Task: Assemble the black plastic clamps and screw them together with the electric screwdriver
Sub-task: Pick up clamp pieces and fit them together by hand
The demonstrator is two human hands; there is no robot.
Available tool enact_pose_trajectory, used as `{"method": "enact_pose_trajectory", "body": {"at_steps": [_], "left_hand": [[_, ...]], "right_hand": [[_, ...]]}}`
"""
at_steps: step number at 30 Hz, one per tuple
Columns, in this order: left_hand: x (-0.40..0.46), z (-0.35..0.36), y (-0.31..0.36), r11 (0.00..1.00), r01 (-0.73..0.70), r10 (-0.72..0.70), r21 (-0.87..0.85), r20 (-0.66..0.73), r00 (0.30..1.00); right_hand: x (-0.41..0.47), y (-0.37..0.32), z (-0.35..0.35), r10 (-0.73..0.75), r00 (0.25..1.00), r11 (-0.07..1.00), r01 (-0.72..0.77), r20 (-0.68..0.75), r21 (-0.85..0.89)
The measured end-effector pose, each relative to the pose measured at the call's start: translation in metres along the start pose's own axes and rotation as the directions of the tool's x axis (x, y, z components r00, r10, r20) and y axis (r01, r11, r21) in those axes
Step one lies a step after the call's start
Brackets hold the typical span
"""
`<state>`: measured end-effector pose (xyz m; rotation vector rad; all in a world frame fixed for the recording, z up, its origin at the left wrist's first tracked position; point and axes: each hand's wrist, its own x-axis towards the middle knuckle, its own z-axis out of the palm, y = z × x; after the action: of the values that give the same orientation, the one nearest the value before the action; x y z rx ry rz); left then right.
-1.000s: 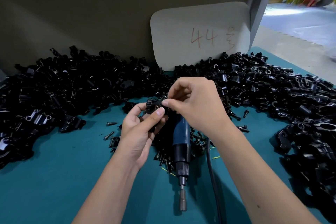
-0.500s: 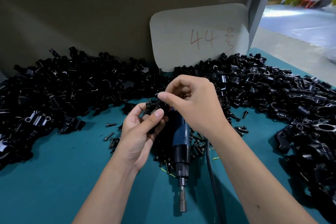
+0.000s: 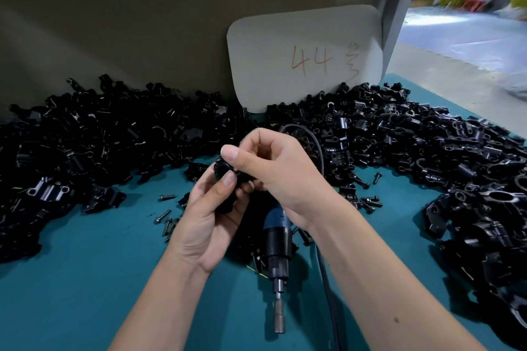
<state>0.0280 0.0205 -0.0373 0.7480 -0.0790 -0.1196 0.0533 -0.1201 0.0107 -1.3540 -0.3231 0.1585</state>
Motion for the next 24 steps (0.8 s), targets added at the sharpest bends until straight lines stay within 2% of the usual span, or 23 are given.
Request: {"method": "enact_pose_trajectory", "body": {"at_steps": [2,4,9,13,16,18,22,24], "left_hand": [[-0.0002,0.0003,0.0021,0.998,-0.003,0.000,-0.070,-0.043,0.999],[0.0000,-0.0017,0.0037,0.995,-0.008,0.001,-0.097,-0.069,0.998],[-0.0008,0.0016,0.0015,1.000,-0.002,0.002,-0.030,-0.011,1.000],[0.0004,-0.0011,0.0046,0.998,-0.019,0.018,-0.053,-0.004,1.000],[-0.0011,-0.0004,0.0042,1.000,-0.018,0.018,0.000,0.047,0.999],[-0.0006,0.0013,0.0025,1.000,-0.006,0.005,0.005,0.028,1.000],[-0.0009,0.0002,0.0046,0.999,-0.029,0.027,-0.036,-0.031,0.999],[-0.0018,0.0004,0.0050,0.999,-0.032,0.032,-0.003,-0.009,0.999]], "right_hand": [[-0.0008,-0.0032,-0.0023,0.002,0.997,0.998,-0.007,0.071,0.064],[-0.0003,-0.0046,-0.0034,-0.004,0.997,0.997,-0.003,0.083,0.076],[0.0002,0.0007,-0.0008,-0.034,0.999,0.997,0.035,-0.017,0.073],[-0.0002,0.0016,0.0013,-0.041,0.997,0.997,0.037,0.064,0.070],[0.0000,0.0014,0.0041,-0.055,0.998,0.997,0.055,0.016,0.050],[0.0004,0.0033,0.0034,-0.045,0.999,0.998,0.045,-0.015,0.048],[-0.0008,0.0017,-0.0033,-0.022,0.998,0.997,0.017,0.057,0.080],[-0.0008,0.0004,-0.0016,-0.028,0.999,0.995,0.025,0.031,0.094]]}}
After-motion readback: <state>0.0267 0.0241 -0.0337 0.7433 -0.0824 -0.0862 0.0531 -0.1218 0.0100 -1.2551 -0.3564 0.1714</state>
